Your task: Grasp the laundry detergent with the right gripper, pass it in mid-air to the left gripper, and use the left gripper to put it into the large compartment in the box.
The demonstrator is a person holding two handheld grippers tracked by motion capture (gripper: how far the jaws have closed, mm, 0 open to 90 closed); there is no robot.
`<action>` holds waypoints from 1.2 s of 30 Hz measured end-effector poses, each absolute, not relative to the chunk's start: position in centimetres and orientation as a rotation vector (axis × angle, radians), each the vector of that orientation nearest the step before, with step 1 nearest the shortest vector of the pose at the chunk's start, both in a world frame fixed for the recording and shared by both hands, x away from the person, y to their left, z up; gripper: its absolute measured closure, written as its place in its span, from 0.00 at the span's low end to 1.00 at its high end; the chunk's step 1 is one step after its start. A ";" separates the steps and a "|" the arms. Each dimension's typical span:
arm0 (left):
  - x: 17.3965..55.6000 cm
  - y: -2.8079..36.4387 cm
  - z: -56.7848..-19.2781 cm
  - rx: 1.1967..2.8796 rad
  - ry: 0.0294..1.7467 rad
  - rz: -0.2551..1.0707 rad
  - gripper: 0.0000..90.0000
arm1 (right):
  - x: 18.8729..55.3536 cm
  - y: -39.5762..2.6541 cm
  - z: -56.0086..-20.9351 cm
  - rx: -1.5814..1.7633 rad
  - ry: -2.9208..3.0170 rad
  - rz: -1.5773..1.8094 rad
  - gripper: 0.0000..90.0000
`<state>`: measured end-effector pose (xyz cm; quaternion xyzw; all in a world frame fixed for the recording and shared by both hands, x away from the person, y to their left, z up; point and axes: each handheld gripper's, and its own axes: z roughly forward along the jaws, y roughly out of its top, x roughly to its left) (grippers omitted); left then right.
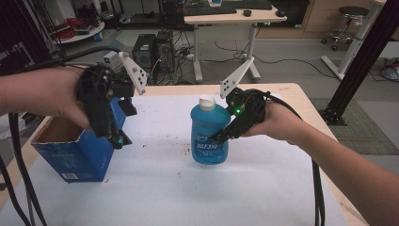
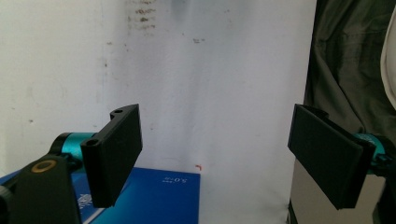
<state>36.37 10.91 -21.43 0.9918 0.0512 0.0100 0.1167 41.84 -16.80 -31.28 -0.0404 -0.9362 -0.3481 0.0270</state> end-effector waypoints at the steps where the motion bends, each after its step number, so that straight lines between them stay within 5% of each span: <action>1: 36.4 10.9 -21.4 2.904 0.150 0.029 0.20 | 41.7 -16.6 -31.1 -0.118 -2.893 -1.068 0.52; 16: 38.1 7.8 -17.5 2.834 0.073 0.061 0.20 | 40.0 -13.3 -28.3 -0.009 -2.874 -1.063 0.52; 36: 38.1 3.7 -17.8 2.846 0.014 0.014 0.20 | 39.3 -11.5 -26.8 0.020 -2.878 -1.078 0.52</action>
